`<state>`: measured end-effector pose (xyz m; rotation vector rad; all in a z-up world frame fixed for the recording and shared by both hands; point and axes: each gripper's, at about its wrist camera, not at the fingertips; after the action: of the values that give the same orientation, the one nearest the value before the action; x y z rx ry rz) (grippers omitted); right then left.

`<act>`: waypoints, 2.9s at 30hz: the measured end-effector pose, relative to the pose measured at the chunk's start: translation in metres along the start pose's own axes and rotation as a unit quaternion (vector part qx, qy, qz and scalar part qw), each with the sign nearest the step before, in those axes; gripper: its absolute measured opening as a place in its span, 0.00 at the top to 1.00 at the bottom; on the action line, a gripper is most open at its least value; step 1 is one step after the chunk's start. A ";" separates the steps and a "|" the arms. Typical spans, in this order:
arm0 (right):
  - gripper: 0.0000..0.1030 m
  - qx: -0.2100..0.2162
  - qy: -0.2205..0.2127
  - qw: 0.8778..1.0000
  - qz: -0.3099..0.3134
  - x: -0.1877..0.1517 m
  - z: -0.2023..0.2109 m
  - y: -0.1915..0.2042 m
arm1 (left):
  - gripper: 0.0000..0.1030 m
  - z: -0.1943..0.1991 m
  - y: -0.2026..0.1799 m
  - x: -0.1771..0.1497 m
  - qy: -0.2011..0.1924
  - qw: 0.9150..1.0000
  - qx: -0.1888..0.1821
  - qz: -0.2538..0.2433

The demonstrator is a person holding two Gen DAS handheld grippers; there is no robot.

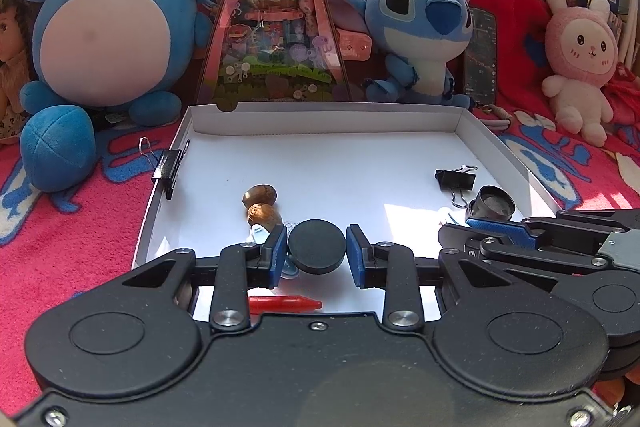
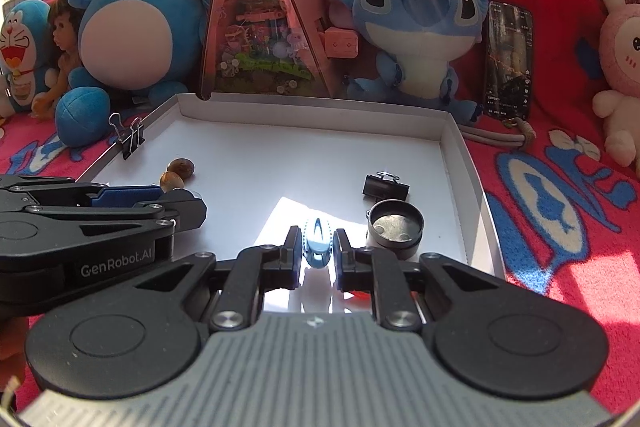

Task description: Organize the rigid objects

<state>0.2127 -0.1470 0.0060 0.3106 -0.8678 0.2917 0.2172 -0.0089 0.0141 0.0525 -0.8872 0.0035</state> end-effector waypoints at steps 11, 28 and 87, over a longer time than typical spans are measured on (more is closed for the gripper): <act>0.80 0.003 0.003 1.000 -0.010 -0.002 -0.008 -0.003 | 0.70 -0.001 -0.004 0.000 -0.005 1.000 0.002 -0.001; 0.78 0.005 -0.002 1.000 -0.020 -0.003 -0.010 -0.006 | 0.70 -0.008 -0.003 -0.004 0.006 1.000 0.005 0.002; 0.00 -0.038 -0.088 0.995 -0.037 -0.015 0.068 -0.010 | 0.05 0.068 0.032 -0.019 -0.023 0.999 0.040 0.026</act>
<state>0.1599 -0.1841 0.0336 0.2996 -1.0367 0.1641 0.1517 0.0206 0.0434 0.1042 -0.9347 0.0859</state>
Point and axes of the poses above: each gripper's, at about its wrist camera, not at the fingertips, and z roughly against the way its jaws point, y to its left, x to its top, and after that the axes turned 11 degrees about x, right-handed
